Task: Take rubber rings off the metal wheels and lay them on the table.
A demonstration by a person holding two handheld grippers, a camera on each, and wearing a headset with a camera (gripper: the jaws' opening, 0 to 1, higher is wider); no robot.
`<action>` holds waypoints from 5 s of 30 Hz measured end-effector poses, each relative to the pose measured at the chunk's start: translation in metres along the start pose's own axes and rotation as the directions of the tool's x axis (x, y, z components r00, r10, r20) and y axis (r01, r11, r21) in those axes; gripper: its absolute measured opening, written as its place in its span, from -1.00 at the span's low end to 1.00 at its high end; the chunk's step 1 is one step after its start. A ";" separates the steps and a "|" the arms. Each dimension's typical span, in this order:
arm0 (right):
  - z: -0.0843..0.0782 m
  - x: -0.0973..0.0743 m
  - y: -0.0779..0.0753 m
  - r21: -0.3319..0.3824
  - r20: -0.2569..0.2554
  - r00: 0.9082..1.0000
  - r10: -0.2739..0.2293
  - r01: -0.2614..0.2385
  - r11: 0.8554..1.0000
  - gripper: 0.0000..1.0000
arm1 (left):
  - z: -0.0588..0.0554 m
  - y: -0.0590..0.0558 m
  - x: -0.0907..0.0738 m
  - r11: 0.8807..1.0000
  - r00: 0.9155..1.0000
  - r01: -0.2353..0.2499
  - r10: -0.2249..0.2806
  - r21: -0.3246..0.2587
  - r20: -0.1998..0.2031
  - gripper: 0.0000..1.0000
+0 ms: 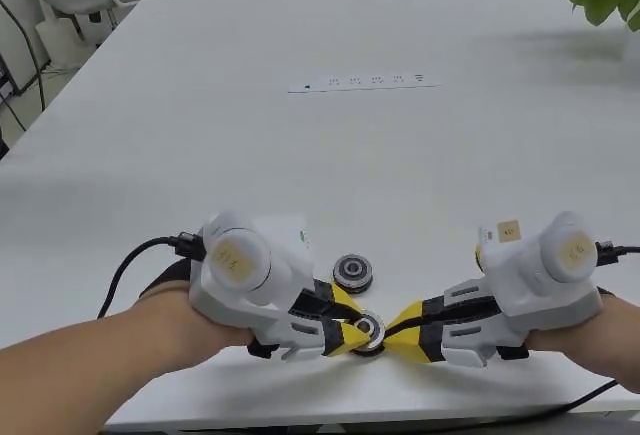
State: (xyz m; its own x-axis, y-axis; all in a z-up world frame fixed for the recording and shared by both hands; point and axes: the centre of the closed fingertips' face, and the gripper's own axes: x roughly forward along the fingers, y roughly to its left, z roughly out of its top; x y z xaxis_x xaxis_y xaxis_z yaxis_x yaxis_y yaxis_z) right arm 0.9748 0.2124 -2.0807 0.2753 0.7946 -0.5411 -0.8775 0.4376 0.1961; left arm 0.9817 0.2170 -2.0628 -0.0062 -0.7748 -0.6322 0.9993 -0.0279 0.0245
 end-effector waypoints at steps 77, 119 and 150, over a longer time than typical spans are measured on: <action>0.012 -0.011 -0.008 0.291 0.113 0.993 -0.044 0.009 0.957 -1.00 | 0.001 0.002 0.001 1.000 1.000 -0.023 0.023 -0.007 -0.011 -0.86; 0.021 -0.008 0.000 0.256 0.124 0.992 -0.023 -0.010 0.967 -1.00 | 0.002 0.003 0.003 0.999 0.999 -0.036 0.036 -0.016 -0.027 -0.87; 0.025 -0.007 0.001 0.230 0.146 0.989 -0.018 -0.016 0.973 -1.00 | 0.002 0.003 0.003 0.999 0.999 -0.035 0.035 -0.013 -0.022 -0.87</action>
State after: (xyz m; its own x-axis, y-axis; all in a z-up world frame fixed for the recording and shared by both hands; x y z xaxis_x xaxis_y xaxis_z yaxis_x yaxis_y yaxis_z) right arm 0.9814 0.2177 -2.0559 0.3454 0.8394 -0.4197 -0.7678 0.5099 0.3879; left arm 0.9847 0.2133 -2.0634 0.0294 -0.7612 -0.6479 0.9993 0.0072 0.0369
